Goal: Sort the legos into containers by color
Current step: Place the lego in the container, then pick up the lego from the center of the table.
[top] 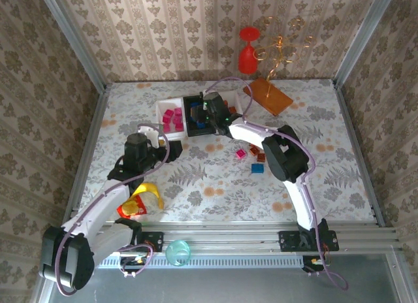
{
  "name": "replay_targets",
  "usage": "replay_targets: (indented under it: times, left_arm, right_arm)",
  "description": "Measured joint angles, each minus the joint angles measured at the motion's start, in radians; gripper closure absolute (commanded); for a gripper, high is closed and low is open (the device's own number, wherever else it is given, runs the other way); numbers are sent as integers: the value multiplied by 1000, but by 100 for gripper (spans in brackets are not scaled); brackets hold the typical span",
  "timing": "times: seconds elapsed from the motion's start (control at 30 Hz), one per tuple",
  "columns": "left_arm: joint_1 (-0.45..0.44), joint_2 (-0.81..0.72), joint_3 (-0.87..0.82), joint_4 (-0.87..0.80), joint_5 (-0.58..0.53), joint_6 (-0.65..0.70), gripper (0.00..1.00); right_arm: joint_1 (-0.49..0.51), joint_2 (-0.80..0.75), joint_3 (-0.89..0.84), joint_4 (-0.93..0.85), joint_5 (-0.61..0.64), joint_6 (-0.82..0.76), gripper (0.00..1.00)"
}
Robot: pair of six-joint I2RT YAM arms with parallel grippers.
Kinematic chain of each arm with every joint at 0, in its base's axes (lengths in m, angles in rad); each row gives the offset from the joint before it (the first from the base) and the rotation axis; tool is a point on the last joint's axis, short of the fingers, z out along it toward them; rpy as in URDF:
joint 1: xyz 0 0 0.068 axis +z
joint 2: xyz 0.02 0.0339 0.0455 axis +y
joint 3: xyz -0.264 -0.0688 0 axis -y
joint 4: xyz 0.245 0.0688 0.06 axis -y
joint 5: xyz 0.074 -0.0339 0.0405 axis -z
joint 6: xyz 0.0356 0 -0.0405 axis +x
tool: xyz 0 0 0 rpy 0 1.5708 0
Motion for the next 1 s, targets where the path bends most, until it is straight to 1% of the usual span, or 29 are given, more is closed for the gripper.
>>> replay_targets:
  times: [0.17,0.27,0.37,0.43,0.53,0.6,0.7,0.83,0.9,1.0]
  left_arm:
    - [0,1,0,6,11,-7,22]
    - [0,2,0,14,22,-7,21]
    - [0,15,0,26,42,-8,21]
    - [-2,33,0,37,60,-8,21]
    - [-21,65,0,56,87,-8,21]
    - [-50,88,3,69,109,-7,21]
    - [-111,122,15,90,135,-4,19]
    - [-174,158,29,127,159,5,19]
    - [-187,177,39,140,165,6,19]
    - [-194,204,48,154,169,9,19]
  right_arm:
    - [-32,-19,-27,22,-135,24,49]
    - [-51,-99,-137,46,-191,33,47]
    - [-69,-232,-286,61,-208,34,43]
    - [-77,-338,-387,60,-200,26,39]
    - [-83,-507,-536,39,-150,-2,35]
    - [-83,-607,-624,9,-103,-26,32]
    - [-77,-706,-740,-46,-40,-51,29]
    - [-65,-740,-834,-129,13,-77,25]
    - [-56,-735,-843,-175,31,-92,24]
    - [-50,-702,-831,-196,48,-114,23]
